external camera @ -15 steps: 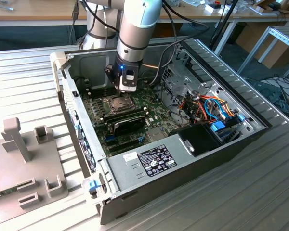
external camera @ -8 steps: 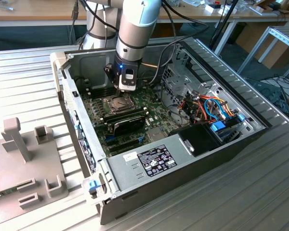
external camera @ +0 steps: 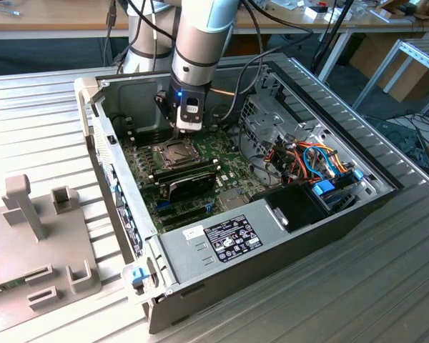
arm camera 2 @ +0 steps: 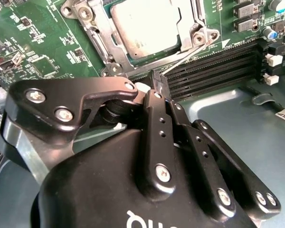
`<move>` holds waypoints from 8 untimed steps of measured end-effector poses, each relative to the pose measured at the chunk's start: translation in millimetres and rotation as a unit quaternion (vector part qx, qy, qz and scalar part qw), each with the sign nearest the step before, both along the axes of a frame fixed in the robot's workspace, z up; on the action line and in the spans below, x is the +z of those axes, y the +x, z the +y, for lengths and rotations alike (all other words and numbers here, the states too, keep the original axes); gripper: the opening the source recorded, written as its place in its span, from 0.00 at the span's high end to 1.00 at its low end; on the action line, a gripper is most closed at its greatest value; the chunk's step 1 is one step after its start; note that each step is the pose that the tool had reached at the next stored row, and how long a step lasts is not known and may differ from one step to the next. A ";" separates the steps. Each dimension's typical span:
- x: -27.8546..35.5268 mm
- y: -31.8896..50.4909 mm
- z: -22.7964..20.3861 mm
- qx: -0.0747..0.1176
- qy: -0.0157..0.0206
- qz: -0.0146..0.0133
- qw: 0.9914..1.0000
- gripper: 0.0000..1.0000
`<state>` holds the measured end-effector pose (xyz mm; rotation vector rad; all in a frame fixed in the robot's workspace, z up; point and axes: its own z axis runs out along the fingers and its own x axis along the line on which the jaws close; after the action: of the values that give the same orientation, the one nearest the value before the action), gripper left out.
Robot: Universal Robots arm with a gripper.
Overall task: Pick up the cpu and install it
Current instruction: 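Install the first cpu locking lever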
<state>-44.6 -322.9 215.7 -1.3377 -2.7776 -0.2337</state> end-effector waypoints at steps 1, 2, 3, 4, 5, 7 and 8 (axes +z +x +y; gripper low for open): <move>0.0 -1.2 0.4 0.000 0.000 -0.002 1.000 0.89; -0.1 -2.4 0.6 0.000 0.000 -0.004 1.000 0.89; 0.0 -3.9 0.8 0.000 0.000 -0.005 1.000 0.89; 0.0 -5.5 1.0 0.000 0.000 -0.007 1.000 0.89; 0.0 -8.3 1.4 0.000 0.000 -0.010 1.000 0.89; 0.0 -12.2 1.9 0.000 0.000 -0.014 1.000 0.89; 0.0 -13.5 2.2 0.000 0.000 -0.015 1.000 0.89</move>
<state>-58.1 -320.7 215.8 -1.3454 -2.8019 -0.2557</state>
